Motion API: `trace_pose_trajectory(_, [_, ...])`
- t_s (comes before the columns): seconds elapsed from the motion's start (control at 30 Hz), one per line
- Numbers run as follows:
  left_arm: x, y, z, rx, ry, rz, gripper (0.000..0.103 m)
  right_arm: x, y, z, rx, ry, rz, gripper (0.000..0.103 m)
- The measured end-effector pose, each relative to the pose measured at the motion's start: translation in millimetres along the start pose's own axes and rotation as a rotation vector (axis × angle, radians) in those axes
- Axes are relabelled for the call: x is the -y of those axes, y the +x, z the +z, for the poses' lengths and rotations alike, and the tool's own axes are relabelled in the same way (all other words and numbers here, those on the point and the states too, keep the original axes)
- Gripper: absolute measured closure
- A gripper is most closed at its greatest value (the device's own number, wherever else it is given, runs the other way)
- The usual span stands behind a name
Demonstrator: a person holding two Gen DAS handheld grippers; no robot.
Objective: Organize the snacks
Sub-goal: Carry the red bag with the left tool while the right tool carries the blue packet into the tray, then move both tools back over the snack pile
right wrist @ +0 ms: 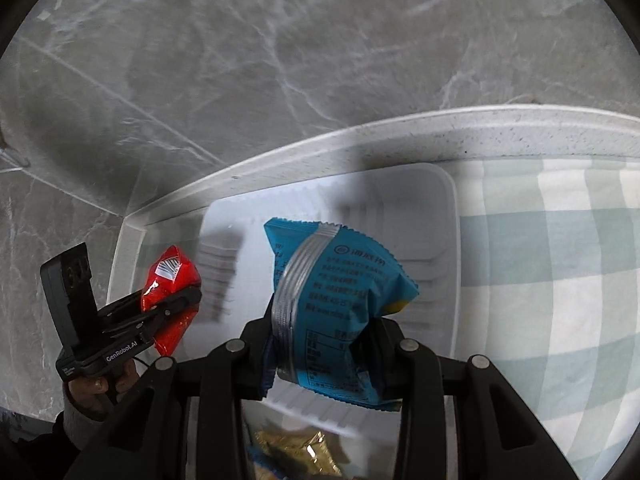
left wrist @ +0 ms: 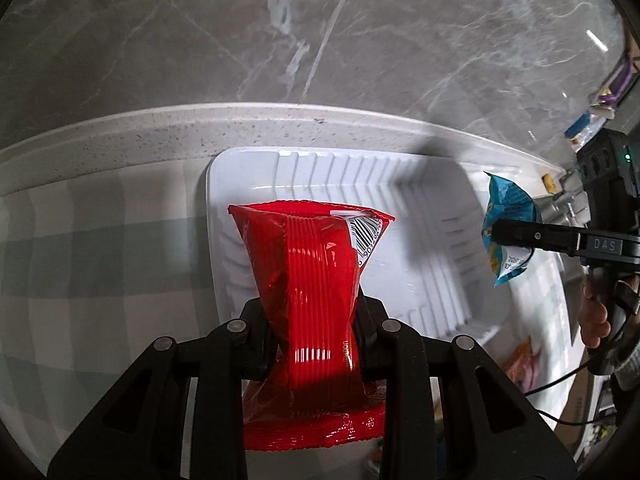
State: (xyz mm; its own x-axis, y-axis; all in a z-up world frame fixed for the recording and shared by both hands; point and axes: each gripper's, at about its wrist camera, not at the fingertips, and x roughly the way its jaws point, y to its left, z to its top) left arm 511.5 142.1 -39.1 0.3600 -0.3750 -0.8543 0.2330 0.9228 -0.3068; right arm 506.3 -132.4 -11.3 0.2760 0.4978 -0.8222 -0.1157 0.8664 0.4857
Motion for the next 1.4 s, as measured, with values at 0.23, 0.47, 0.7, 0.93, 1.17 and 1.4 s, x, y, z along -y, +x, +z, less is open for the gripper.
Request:
trace_pose_trajectory(0.23, [-0.3, 23.1, 5.0, -0.016, 0.005, 0.018, 0.076, 5.4, 15.1, 3.4, -0.02, -0.003, -0.05, 0.058])
trace_pose_trajectory(0.47, [1.1, 30.1, 7.2, 0.008, -0.002, 0.012, 0.037, -4.5, 9.3, 2.3, 0.02, -0.048, -0.095, 0.027])
trace_pose_trajectory(0.7, [5.5, 13.8, 10.4, 0.072, 0.009, 0.04, 0.029, -13.3, -8.4, -3.5, 0.051, -0.061, -0.083, 0.027])
trace_pose_trajectory(0.93, [10.0, -17.9, -0.3, 0.1, 0.012, 0.041, 0.029, -24.1, -43.5, -18.7, 0.116, -0.051, -0.046, 0.027])
trace_pose_trajectory(1.17, [34.7, -57.1, -32.9, 0.113, 0.049, 0.014, 0.029, -39.6, -95.6, -55.5, 0.202, -0.075, -0.033, 0.025])
trace_pose_trajectory(1.4, [73.1, -93.3, -83.5, 0.104, 0.159, -0.044, 0.029, -40.8, -128.1, -115.3, 0.253, -0.089, -0.083, 0.023])
